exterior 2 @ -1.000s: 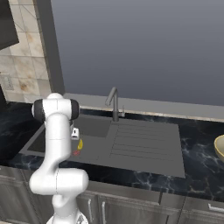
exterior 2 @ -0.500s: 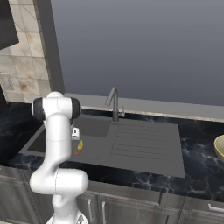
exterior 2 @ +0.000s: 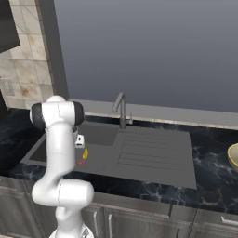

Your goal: Remove the lemon wedge and potato from the sink. Then move the bowl and cup from the counter to the sink for washing.

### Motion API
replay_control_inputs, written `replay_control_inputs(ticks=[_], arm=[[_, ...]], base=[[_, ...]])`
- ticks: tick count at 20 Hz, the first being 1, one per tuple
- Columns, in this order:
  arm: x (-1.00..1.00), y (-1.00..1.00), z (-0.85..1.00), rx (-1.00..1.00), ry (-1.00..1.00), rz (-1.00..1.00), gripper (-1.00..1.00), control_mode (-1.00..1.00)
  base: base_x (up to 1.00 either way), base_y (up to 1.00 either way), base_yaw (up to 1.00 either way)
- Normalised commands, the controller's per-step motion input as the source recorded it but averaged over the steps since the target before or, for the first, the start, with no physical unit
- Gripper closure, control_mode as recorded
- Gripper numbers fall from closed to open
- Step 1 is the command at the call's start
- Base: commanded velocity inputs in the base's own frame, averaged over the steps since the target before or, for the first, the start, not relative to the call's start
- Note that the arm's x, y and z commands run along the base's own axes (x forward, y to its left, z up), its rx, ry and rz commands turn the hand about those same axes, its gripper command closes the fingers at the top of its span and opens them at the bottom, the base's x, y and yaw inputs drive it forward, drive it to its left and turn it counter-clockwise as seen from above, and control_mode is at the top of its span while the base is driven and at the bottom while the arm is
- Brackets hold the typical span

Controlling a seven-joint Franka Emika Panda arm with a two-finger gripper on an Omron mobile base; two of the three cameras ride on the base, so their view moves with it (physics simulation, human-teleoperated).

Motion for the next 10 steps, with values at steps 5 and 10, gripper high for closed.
replay_control_inputs(ticks=[5, 10], arm=[[-0.15, -0.04, 0.27, 0.00, 0.01, 0.00, 1.00, -1.00], [-0.12, -0.04, 0.29, 0.00, 0.04, 0.02, 1.00, -1.00]], base=[[0.00, 0.00, 0.00], [0.00, 0.00, 0.00]])
